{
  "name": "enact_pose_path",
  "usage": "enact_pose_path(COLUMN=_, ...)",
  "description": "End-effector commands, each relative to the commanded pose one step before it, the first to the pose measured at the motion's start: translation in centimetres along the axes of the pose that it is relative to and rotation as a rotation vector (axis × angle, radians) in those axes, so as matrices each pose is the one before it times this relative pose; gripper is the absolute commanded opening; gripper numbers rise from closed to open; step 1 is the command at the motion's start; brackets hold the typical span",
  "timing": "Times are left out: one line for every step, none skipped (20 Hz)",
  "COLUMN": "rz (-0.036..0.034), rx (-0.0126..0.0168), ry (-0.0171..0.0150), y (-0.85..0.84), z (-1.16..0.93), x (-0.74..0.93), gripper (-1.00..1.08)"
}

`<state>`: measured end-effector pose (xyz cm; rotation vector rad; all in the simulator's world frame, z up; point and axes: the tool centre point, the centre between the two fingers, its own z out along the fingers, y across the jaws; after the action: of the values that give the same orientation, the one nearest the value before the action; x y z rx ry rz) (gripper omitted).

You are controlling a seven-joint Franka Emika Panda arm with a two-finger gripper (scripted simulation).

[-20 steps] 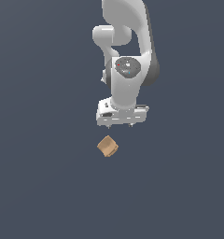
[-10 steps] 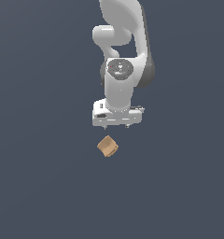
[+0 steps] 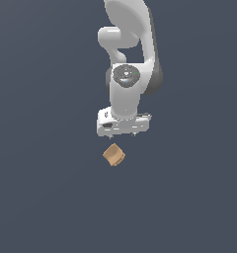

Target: Pick up the object and move it to a goal position.

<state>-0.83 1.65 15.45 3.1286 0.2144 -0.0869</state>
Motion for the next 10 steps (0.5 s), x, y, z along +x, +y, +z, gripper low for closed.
enact_pose_path(rz=-0.02934, rx=-0.00102, ry=0.00253, y=0.224, z=0.354, x=0.197, gripper=1.0)
enact_pose_path(rz=-0.01463, rx=-0.00048, ry=0.00139, y=0.111, z=0.17, x=0.097, gripper=1.0)
enact_pose_path(rz=-0.01588, rx=-0.00051, ry=0.00151, y=0.12, z=0.185, x=0.102, gripper=1.0)
enact_pose_path(rz=-0.01718, rx=-0.00054, ry=0.00164, y=0.132, z=0.2, x=0.107, gripper=1.0)
enact_pose_path(rz=-0.0185, rx=-0.00057, ry=0.00178, y=0.142, z=0.216, x=0.112, gripper=1.0)
enact_pose_path(rz=-0.01978, rx=-0.0006, ry=0.00191, y=0.154, z=0.232, x=0.115, gripper=1.0)
enact_pose_path(rz=-0.02109, rx=-0.00062, ry=0.00205, y=0.166, z=0.249, x=0.117, gripper=1.0)
enact_pose_path(rz=-0.0224, rx=-0.00064, ry=0.00219, y=0.178, z=0.265, x=0.118, gripper=1.0)
enact_pose_path(rz=-0.02372, rx=-0.00066, ry=0.00234, y=0.19, z=0.282, x=0.119, gripper=1.0)
enact_pose_path(rz=-0.02502, rx=-0.00068, ry=0.00249, y=0.202, z=0.299, x=0.118, gripper=1.0)
